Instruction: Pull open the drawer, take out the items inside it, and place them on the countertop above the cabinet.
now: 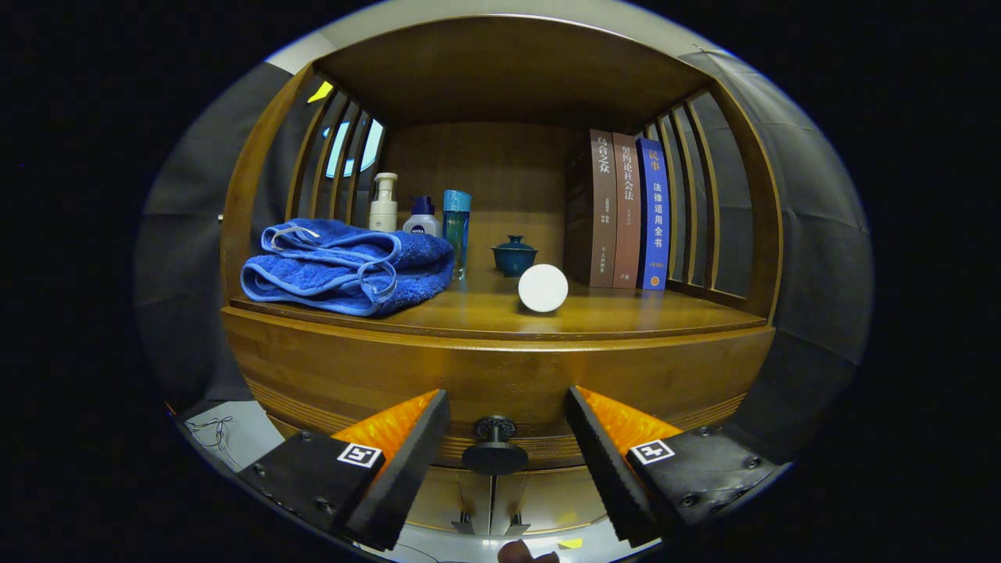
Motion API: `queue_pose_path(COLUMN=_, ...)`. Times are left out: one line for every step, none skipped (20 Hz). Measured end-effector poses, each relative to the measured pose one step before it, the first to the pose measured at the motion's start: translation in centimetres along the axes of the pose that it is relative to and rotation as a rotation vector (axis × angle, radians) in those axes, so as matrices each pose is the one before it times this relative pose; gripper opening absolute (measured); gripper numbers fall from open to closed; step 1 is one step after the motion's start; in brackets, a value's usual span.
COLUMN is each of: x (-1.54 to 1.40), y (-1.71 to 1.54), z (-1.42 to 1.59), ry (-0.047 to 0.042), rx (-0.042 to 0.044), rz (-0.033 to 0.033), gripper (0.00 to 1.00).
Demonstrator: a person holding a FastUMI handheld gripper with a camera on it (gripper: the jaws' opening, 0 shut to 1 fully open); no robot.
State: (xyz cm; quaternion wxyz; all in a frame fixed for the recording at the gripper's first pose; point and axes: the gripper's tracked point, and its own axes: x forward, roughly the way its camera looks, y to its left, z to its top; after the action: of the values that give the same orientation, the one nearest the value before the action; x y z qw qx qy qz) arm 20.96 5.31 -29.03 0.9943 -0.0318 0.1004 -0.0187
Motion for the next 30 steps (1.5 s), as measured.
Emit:
queue_pose_path(x=-0.319, y=-0.003, z=0.520, ry=-0.00264, rx=-0.00408, rz=0.00819, gripper=1.00)
queue_pose_path(x=-0.827, y=-0.034, z=0.822, ry=-0.00715, rx=0.00099, rz=0.00648, gripper=1.00)
queue_pose_path(x=-0.494, y=-0.074, z=0.712, ry=-0.00485, rx=0.00487, rz=0.00411, gripper=1.00)
queue_pose_path(x=-0.826, y=-0.097, z=0.876, ry=-0.00059, rx=0.00334, rz=0.00546, gripper=1.00)
queue_pose_path(x=-0.871, y=-0.125, z=0.936, ry=-0.00474, rx=-0.00222, rz=0.00389, gripper=0.99)
queue_pose_path(x=-0.813, y=-0.139, z=0.889, ry=-0.00836, rx=-0.00489, rz=0.00271, gripper=1.00)
queue_pose_path(x=-1.522, y=-0.434, z=1.262, ry=-0.01735, rx=-0.00318, rz=0.00133, gripper=0.99)
queue_pose_path(x=-0.897, y=-0.122, z=1.231, ry=-0.02182, rx=0.00632, rz=0.00773, gripper=0.99)
queue_pose_path(x=-0.768, y=-0.089, z=1.110, ry=-0.01785, rx=0.01090, rz=0.00314, gripper=0.99)
queue_pose_path(x=-0.703, y=-0.059, z=0.858, ry=-0.00365, rx=0.00830, rz=0.00555, gripper=0.99)
queue_pose_path(x=-0.546, y=0.235, z=0.377, ry=0.00563, rx=-0.00015, rz=-0.00315, gripper=0.99)
queue_pose_path(x=-0.634, y=-0.042, z=0.829, ry=-0.00032, rx=0.00030, rz=0.00647, gripper=0.99)
queue_pose_path(x=-0.506, y=0.182, z=0.979, ry=-0.00736, rx=-0.00176, rz=0.01159, gripper=0.99)
queue_pose_path(x=-0.663, y=0.227, z=1.067, ry=-0.01301, rx=-0.00213, rz=0.01167, gripper=0.99)
queue_pose_path(x=-0.719, y=0.172, z=1.002, ry=-0.01347, rx=-0.00090, rz=0.00866, gripper=0.99)
queue_pose_path(x=-0.738, y=0.246, z=0.924, ry=-0.00740, rx=-0.00515, rz=0.00820, gripper=0.99)
queue_pose_path(x=-0.698, y=0.155, z=0.688, ry=0.00116, rx=-0.01261, rz=0.00664, gripper=0.99)
queue_pose_path(x=-0.747, y=0.077, z=0.593, ry=0.00794, rx=-0.01594, rz=0.00413, gripper=0.99)
queue_pose_path(x=-1.088, y=-0.051, z=0.839, ry=0.01392, rx=-0.00729, rz=0.00844, gripper=0.99)
queue_pose_path(x=-0.599, y=0.398, z=0.388, ry=0.01430, rx=0.00437, rz=0.01561, gripper=0.99)
queue_pose_path(x=-0.536, y=0.499, z=0.447, ry=0.00938, rx=0.01063, rz=0.01628, gripper=0.99)
queue_pose_path(x=-0.550, y=0.283, z=0.529, ry=0.00311, rx=0.01289, rz=0.01025, gripper=0.99)
queue_pose_path(x=-0.540, y=0.023, z=0.523, ry=-0.00301, rx=0.01290, rz=0.00576, gripper=0.99)
queue_pose_path(x=-0.666, y=-0.001, z=0.556, ry=-0.00609, rx=0.00984, rz=0.00202, gripper=0.99)
queue_pose_path(x=-0.754, y=-0.355, z=0.522, ry=-0.00639, rx=0.00544, rz=-0.00595, gripper=0.99)
queue_pose_path(x=-0.705, y=-0.316, z=0.484, ry=-0.00416, rx=0.00009, rz=-0.00724, gripper=0.99)
queue_pose_path(x=-0.746, y=-0.608, z=0.395, ry=-0.00033, rx=-0.00250, rz=-0.01683, gripper=0.99)
queue_pose_path(x=-0.564, y=-0.504, z=0.344, ry=0.00207, rx=-0.00395, rz=-0.01407, gripper=0.99)
queue_pose_path(x=-0.553, y=-0.464, z=0.265, ry=0.00314, rx=-0.00220, rz=-0.01185, gripper=0.99)
queue_pose_path(x=-0.347, y=-0.413, z=0.198, ry=0.00447, rx=-0.00244, rz=-0.00862, gripper=0.99)
